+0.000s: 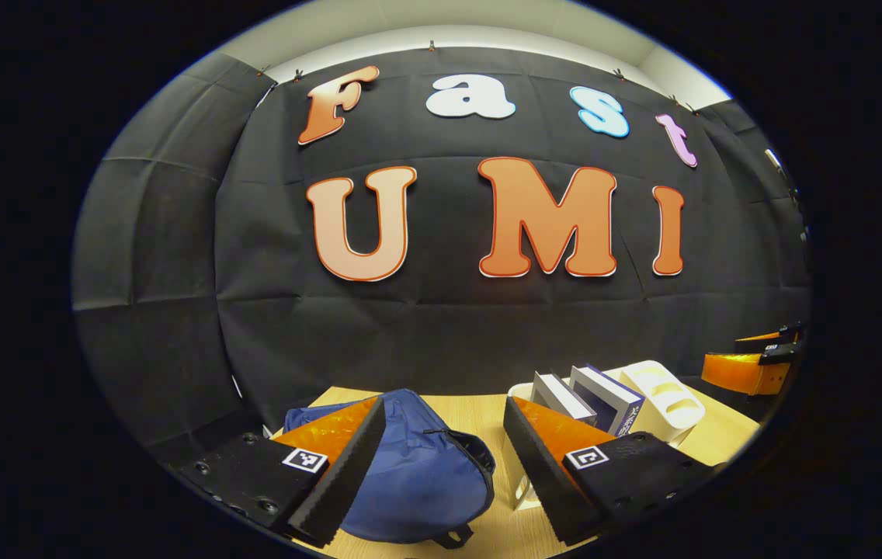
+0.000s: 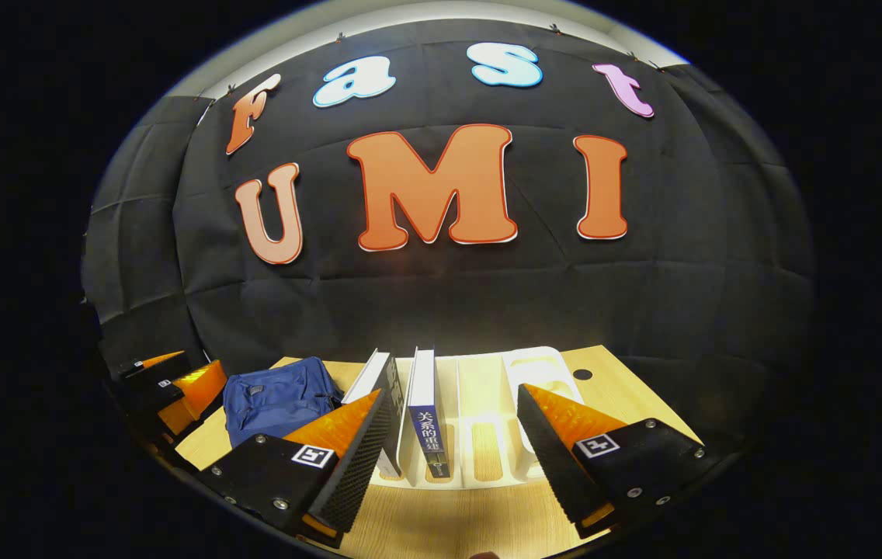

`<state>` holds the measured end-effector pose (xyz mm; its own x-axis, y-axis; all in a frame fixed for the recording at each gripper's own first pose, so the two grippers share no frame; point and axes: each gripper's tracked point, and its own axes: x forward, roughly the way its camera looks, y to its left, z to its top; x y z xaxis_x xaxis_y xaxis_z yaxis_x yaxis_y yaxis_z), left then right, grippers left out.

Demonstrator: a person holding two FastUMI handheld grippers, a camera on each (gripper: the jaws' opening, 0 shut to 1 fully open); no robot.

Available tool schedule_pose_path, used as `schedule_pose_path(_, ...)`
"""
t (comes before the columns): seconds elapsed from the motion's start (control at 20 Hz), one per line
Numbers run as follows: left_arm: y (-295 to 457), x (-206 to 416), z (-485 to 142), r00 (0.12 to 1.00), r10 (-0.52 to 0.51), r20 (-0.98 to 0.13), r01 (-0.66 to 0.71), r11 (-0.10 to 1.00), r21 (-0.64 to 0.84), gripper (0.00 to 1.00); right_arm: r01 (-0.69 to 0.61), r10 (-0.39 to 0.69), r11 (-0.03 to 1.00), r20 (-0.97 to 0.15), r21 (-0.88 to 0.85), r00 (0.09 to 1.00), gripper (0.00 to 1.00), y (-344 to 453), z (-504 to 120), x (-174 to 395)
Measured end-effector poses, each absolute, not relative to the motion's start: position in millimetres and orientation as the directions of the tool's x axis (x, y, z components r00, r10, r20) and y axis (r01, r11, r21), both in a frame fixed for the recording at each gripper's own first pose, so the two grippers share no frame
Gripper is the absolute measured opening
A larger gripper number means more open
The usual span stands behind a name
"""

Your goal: Open the schoolbag, grab two books from the bookshelf and put them into the schoolbag.

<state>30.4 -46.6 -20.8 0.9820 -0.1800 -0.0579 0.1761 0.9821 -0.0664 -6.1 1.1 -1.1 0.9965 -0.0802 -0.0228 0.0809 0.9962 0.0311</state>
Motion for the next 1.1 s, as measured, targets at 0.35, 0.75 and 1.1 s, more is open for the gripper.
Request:
schedule_pose_path(0.35,-41.7,30.9,-24.9,0.984,-0.164,-0.075,0.159,0.985,-0.068,0.95,0.083,-0.082,0.996,-0.028,0.026,0.996,0.97,-2.9,-1.7,-5.6)
schedule_pose_path(0.75,-45.1,29.2,-32.1,0.983,-0.164,-0.085,0.163,0.986,-0.021,0.95,0.085,-0.084,0.996,-0.044,0.027,0.995,0.97,-6.2,-7.6,-5.6)
schedule_pose_path(1.1,-56.4,29.9,-91.2,0.964,-0.175,-0.2,0.207,0.966,0.155,0.95,0.113,-0.108,0.992,-0.087,0.055,0.99,0.97,-19.9,-25.6,-5.6)
